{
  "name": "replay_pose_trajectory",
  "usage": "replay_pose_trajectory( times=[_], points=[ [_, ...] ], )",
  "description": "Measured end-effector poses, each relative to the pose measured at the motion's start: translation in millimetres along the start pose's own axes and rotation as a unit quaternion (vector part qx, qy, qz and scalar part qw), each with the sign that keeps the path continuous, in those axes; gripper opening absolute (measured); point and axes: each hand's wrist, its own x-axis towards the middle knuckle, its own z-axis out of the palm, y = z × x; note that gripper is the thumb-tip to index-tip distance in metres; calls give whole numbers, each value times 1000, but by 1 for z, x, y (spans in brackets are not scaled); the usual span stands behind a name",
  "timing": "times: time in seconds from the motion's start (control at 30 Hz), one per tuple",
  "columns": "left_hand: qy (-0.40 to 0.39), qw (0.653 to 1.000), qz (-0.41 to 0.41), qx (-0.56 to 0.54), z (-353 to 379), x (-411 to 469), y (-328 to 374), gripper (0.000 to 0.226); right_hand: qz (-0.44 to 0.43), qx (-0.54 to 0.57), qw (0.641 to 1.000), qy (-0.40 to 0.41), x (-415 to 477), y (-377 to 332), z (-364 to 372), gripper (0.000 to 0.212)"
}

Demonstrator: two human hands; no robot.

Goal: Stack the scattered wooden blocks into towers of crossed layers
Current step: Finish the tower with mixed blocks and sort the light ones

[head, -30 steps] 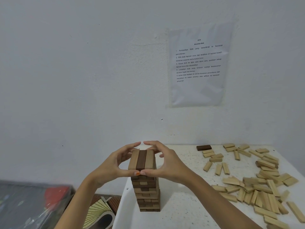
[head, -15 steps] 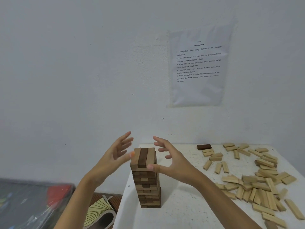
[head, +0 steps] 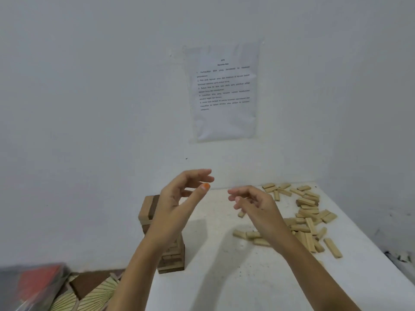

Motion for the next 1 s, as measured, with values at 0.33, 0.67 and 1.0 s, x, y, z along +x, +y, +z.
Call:
replay_pose_trajectory(
  times=[0.33,0.67,1.0],
  points=[
    [-99,987,-119,-38,109,-22,-56,28,188,-296,928,129,-43,108,-74,20],
    [-136,969,-204,-31,160,-27,-110,30,280,-340,889,128,-63,138,-89,38],
    [-95,970,-223,-8,182,24,-156,24,229,-94,967,60,-2,119,-103,19]
  ],
)
